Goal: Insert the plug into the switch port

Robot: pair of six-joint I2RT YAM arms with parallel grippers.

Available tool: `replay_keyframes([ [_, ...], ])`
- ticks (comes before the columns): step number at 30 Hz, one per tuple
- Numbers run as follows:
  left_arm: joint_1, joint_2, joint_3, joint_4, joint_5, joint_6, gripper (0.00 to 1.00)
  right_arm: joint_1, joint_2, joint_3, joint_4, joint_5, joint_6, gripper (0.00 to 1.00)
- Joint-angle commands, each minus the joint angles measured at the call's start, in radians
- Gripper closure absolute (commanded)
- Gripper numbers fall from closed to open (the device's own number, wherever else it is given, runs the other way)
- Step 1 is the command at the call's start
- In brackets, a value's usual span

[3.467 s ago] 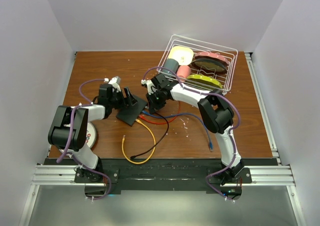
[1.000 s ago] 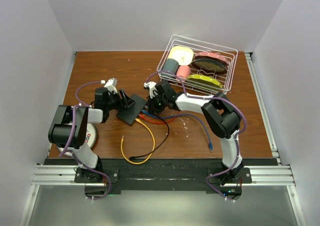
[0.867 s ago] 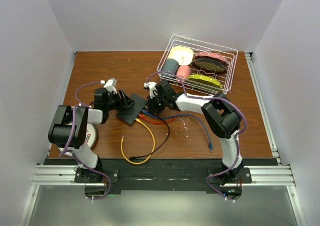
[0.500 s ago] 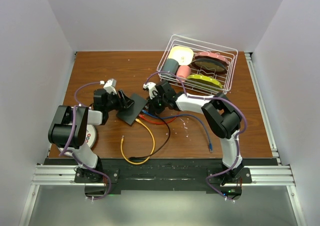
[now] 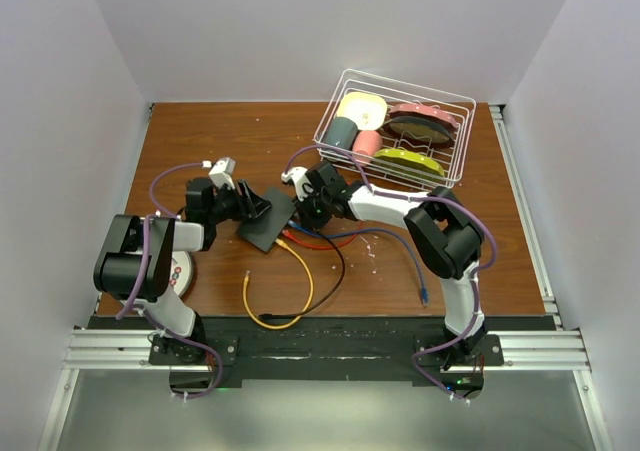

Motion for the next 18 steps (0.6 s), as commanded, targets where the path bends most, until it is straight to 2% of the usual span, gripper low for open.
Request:
replay_keyframes([
  [1, -0.071, -0.028, -0.002, 0.021, 0.248, -0.031, 0.45, 0.025, -0.008, 0.035, 0.003, 0.032, -0.061, 1.0],
  [5, -0.085, -0.013, 0.004, 0.012, 0.24, -0.02, 0.44, 0.023, -0.02, 0.039, -0.023, 0.021, -0.092, 1.0],
  [12, -0.099, 0.003, 0.005, -0.008, 0.199, 0.006, 0.34, 0.025, 0.006, 0.107, -0.104, 0.01, -0.138, 1.0],
  [18, -0.113, 0.032, 0.016, 0.004, 0.179, -0.002, 0.34, 0.028, 0.027, 0.154, -0.133, 0.025, -0.101, 1.0],
])
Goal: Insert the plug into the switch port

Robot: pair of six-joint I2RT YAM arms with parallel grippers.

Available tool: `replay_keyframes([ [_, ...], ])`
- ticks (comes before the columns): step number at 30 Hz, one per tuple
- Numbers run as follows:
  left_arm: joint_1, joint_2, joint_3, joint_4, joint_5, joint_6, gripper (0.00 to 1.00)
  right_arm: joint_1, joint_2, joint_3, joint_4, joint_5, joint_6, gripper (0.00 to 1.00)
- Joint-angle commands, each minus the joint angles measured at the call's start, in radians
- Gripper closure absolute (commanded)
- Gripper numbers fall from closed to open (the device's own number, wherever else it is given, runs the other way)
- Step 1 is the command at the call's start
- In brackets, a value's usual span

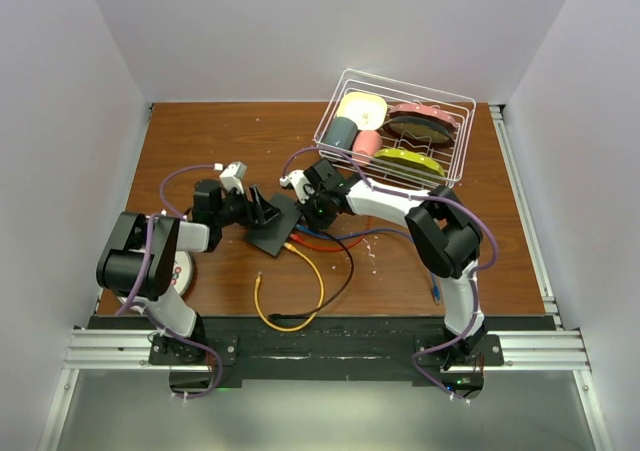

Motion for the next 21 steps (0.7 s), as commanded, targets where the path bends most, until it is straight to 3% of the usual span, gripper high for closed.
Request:
replay_keyframes([
  [1, -0.062, 0.023, 0.021, 0.03, 0.145, -0.03, 0.34, 0.025, 0.019, 0.076, 0.076, -0.003, 0.006, 1.0],
  [21, -0.082, 0.103, 0.053, 0.022, 0.096, -0.018, 0.39, 0.034, 0.047, 0.09, 0.066, 0.164, -0.056, 1.0],
])
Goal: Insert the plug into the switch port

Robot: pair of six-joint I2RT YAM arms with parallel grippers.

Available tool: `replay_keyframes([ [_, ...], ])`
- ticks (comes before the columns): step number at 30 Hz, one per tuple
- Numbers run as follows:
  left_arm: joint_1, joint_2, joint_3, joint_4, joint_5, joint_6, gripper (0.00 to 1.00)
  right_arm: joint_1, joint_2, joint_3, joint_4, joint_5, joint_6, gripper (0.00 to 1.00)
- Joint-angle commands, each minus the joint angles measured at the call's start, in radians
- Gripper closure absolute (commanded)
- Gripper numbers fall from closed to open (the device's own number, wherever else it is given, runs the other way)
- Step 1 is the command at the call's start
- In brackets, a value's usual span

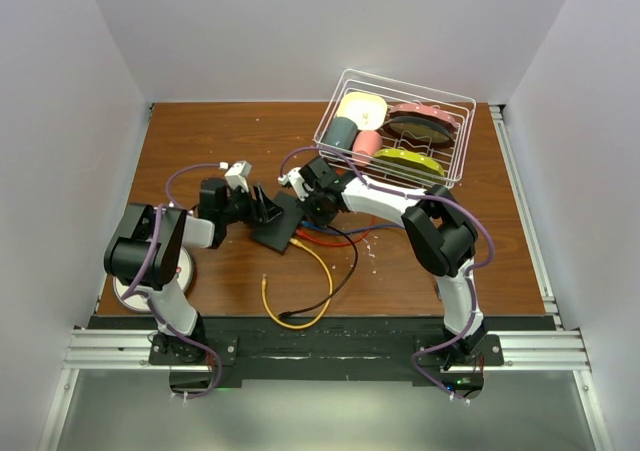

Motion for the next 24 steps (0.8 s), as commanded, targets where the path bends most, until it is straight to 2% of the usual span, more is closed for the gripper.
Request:
replay_keyframes([
  [1, -0.062, 0.022, 0.013, -0.007, 0.118, -0.018, 0.4, 0.025, 0.007, 0.014, 0.152, 0.029, -0.039, 1.0],
  [7, -0.081, 0.028, 0.026, -0.015, 0.118, -0.005, 0.47, 0.042, -0.027, -0.008, 0.209, 0.046, -0.08, 1.0],
  [18, -0.101, 0.026, 0.036, -0.023, 0.107, 0.015, 0.47, 0.059, -0.039, 0.014, 0.215, -0.035, -0.171, 1.0],
  [19, -0.101, 0.026, 0.038, -0.026, 0.104, 0.016, 0.47, 0.059, -0.041, 0.017, 0.207, -0.049, -0.177, 1.0],
  [22, -0.101, 0.02, 0.052, -0.058, 0.061, 0.025, 0.35, 0.065, -0.036, 0.032, 0.187, -0.058, -0.192, 1.0],
  [24, -0.099, 0.013, 0.062, -0.081, 0.04, 0.03, 0.31, 0.07, -0.026, 0.05, 0.17, -0.066, -0.197, 1.0],
])
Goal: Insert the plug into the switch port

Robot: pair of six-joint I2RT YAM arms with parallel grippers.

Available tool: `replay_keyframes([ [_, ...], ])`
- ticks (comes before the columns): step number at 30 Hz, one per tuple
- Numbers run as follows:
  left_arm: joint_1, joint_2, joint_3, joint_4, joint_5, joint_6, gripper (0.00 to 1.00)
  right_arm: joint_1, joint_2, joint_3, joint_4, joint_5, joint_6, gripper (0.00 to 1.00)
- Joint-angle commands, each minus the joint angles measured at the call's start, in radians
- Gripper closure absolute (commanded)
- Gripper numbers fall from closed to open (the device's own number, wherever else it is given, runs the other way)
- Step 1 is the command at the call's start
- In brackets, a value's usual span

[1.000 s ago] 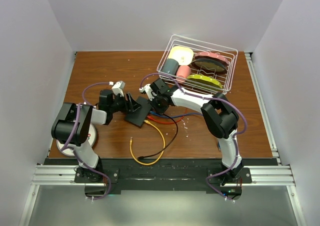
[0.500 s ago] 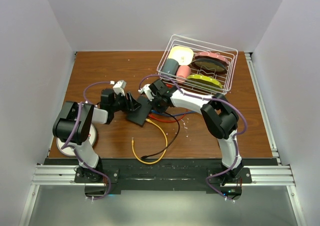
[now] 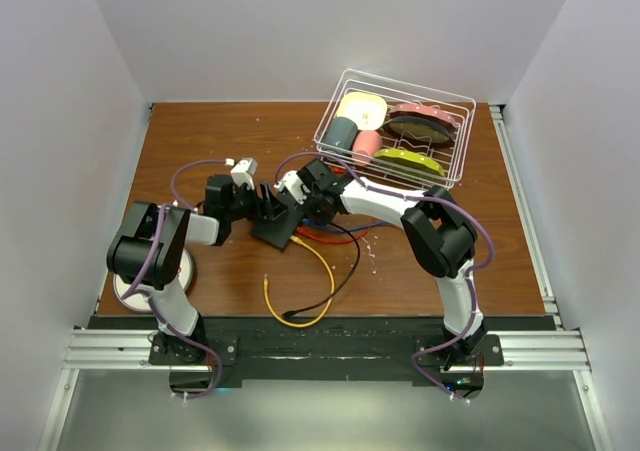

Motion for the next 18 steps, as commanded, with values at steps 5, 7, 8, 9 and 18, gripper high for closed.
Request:
replay_keyframes([
  [5, -0.062, 0.0, 0.079, -0.106, 0.06, 0.006, 0.3, 0.07, -0.001, 0.089, 0.116, -0.136, -0.042, 1.0],
  [7, -0.062, 0.01, 0.094, -0.106, 0.064, 0.001, 0.3, 0.07, -0.003, 0.084, 0.116, -0.144, -0.039, 1.0],
  [8, -0.062, 0.013, 0.099, -0.106, 0.065, 0.0, 0.3, 0.07, -0.004, 0.081, 0.118, -0.145, -0.034, 1.0],
  [9, -0.062, 0.015, 0.1, -0.106, 0.064, -0.002, 0.3, 0.07, -0.009, 0.075, 0.122, -0.147, -0.036, 1.0],
  [18, -0.062, 0.027, 0.079, -0.094, 0.103, -0.008, 0.42, 0.069, 0.079, 0.152, 0.118, -0.017, 0.1, 1.0],
])
